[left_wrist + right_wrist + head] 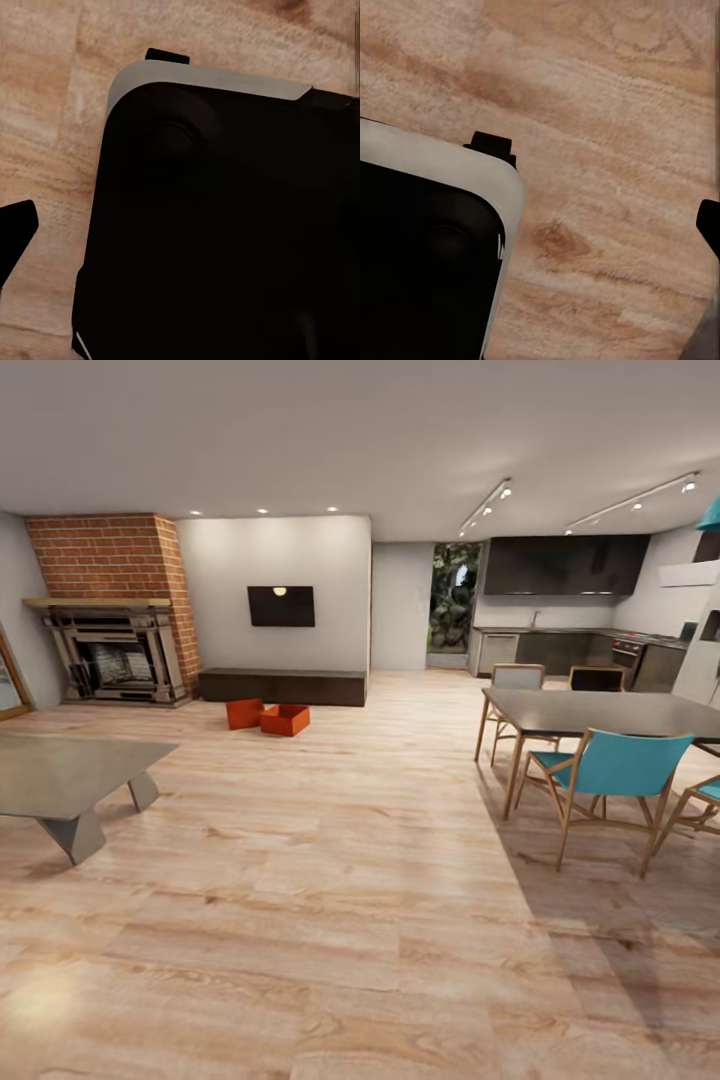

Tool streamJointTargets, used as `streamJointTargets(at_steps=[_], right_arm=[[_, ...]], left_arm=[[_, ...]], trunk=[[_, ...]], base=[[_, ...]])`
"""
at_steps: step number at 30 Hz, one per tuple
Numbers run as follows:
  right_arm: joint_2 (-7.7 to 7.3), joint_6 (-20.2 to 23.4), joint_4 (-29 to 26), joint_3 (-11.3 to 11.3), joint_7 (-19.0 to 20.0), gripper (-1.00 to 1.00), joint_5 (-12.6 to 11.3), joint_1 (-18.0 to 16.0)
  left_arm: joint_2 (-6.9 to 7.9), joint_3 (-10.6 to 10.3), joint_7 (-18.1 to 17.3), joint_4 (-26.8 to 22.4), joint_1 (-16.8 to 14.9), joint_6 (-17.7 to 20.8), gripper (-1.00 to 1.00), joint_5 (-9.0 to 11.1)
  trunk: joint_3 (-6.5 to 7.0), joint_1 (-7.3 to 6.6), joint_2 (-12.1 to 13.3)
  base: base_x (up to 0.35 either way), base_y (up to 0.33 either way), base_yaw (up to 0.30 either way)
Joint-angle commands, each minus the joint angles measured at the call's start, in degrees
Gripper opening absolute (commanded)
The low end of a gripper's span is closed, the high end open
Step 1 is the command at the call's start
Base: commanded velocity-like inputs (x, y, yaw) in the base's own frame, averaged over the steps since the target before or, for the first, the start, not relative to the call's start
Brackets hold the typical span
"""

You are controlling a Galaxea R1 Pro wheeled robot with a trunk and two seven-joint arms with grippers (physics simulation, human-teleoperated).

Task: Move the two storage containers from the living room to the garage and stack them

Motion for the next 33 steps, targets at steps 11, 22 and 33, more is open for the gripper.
streamJointTargets(at_steps=[11, 22, 33], right_arm=[[0.15, -0.33, 0.18, 0.49, -0.08, 1.0, -0.44, -0.07], [0.31, -0.62, 0.18, 0.49, -0.09, 1.0, -0.42, -0.07], [0.53, -0.35, 0.18, 0.49, -0.08, 1.0, -0.44, -0.07]], left_arm=[[0.0, 0.03, 0.02, -0.03, -0.01, -0.06, 1.0, 0.34], [0.0, 0.03, 0.01, -0.03, -0.01, -0.05, 1.0, 0.34], [0.0, 0.03, 0.01, -0.03, -0.01, -0.06, 1.0, 0.34]], trunk=[[-0.05, 0.03, -0.02], [-0.05, 0.03, -0.02], [-0.05, 0.03, -0.02]], base=[[0.326, 0.0, 0.0], [0.326, 0.0, 0.0], [0.326, 0.0, -0.196]])
